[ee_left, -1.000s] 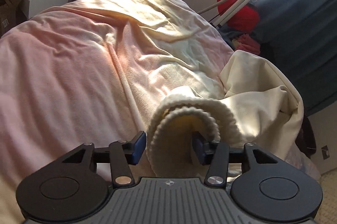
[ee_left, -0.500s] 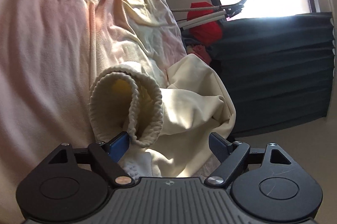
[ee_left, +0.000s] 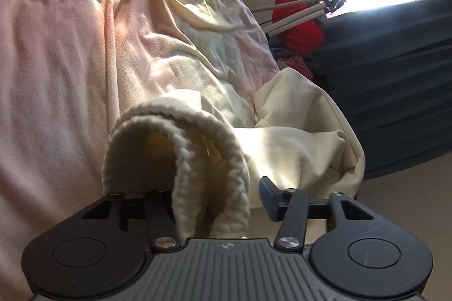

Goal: Fold clothes

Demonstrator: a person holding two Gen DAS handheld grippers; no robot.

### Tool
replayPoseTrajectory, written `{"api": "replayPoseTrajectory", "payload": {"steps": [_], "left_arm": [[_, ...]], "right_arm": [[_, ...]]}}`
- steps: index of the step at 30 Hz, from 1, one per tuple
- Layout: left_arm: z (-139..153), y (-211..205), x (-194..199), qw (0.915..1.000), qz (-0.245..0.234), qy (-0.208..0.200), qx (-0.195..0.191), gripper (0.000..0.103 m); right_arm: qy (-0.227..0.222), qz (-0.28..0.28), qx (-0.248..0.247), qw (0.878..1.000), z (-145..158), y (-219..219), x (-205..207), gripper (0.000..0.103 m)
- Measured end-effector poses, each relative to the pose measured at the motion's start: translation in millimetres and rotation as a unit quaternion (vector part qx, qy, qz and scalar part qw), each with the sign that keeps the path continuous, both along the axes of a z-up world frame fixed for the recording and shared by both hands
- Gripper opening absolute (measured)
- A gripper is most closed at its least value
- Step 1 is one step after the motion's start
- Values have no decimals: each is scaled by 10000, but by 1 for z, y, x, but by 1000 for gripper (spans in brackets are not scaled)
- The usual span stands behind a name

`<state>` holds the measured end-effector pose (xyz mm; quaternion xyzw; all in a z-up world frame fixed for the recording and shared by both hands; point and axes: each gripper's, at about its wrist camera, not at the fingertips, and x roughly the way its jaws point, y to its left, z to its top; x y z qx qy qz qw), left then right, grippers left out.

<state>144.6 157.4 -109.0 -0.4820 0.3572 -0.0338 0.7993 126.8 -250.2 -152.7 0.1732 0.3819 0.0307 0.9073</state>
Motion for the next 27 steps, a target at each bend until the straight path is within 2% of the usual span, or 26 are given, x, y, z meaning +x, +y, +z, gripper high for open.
{"api": "replayPoseTrajectory", "payload": {"steps": [2, 3, 6, 7, 10, 12, 15, 17, 19, 20, 21, 23, 25, 27], "left_arm": [[4, 7, 11, 9999, 65, -30, -99, 18], [11, 11, 15, 9998, 129, -137, -1, 16], [39, 30, 26, 9969, 509, -482, 355, 14], [47, 40, 31, 9957, 679, -532, 325, 14], [72, 74, 59, 9914, 1167, -501, 314, 13], [96, 94, 84, 9865, 1460, -521, 522, 13], [112, 114, 128, 9735, 1818, -348, 1345, 14], [122, 126, 157, 9597, 2044, -217, 1919, 14], [132, 139, 187, 9419, 2261, -85, 2484, 15], [124, 145, 203, 9403, 2140, 67, 2646, 15], [109, 151, 219, 9447, 1847, 277, 2695, 16], [82, 153, 237, 9467, 1572, 497, 2766, 20], [69, 148, 239, 9447, 1395, 445, 2934, 43], [57, 142, 239, 9417, 1222, 357, 3115, 55]], "right_arm": [[18, -54, -33, 10000, -2, -2, -1, 72], [27, -76, -45, 10000, -2, -2, -1, 72], [-4, -105, -7, 9999, -2, -4, -2, 72], [-29, -109, 13, 9999, -2, -5, -2, 72], [-73, -158, 28, 9998, -1, -6, 0, 72], [-114, -191, 59, 9997, -1, -8, 3, 72], [-145, -259, 226, 9993, 1, -10, 10, 72], [-180, -281, 273, 9991, 2, -10, 15, 72], [-249, -259, 216, 9991, 2, -9, 20, 72], [-269, -247, 153, 9992, 1, -8, 24, 72], [-276, -230, 100, 9993, -1, -6, 26, 72], [-280, -197, 35, 9994, -5, -4, 32, 72], [-284, -164, -20, 9995, -8, -2, 36, 72], [-288, -132, -76, 9995, -12, 0, 41, 73]]}}
